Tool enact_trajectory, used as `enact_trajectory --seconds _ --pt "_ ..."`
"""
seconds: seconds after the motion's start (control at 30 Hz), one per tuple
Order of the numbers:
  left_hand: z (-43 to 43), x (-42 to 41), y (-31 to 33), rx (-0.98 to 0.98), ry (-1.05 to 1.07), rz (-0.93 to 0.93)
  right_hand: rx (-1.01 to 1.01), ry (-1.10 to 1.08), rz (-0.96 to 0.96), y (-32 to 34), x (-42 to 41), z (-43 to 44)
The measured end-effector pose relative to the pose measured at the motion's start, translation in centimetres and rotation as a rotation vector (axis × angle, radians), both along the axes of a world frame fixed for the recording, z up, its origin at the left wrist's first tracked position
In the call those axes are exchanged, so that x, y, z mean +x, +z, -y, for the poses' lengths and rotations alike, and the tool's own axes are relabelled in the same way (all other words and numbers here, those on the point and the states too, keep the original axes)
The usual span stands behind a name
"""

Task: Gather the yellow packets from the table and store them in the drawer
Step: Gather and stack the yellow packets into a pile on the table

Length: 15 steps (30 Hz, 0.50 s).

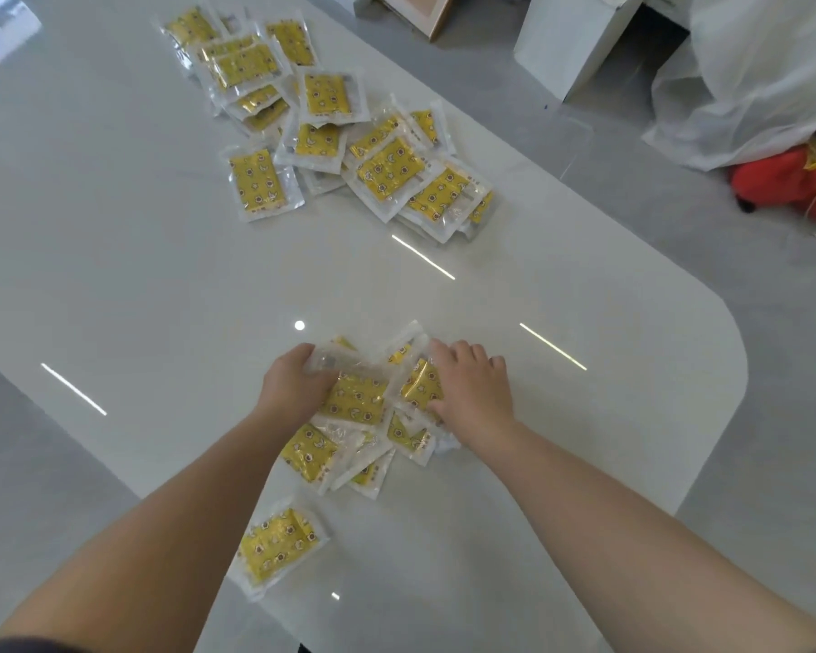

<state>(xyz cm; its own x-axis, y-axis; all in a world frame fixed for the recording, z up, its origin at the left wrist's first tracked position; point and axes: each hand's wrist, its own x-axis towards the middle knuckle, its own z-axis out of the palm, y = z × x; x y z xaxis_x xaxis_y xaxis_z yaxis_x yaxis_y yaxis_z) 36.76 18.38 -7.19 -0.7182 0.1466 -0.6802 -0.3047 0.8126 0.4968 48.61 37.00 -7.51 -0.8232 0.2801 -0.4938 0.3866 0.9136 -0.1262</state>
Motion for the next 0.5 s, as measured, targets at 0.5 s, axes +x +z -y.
enact_trajectory --seconds 0.5 --pt "-2.7 -7.9 0.4 0.191 -0.006 0.025 -0.842 -0.855 -0.085 0.2 -5.8 -5.1"
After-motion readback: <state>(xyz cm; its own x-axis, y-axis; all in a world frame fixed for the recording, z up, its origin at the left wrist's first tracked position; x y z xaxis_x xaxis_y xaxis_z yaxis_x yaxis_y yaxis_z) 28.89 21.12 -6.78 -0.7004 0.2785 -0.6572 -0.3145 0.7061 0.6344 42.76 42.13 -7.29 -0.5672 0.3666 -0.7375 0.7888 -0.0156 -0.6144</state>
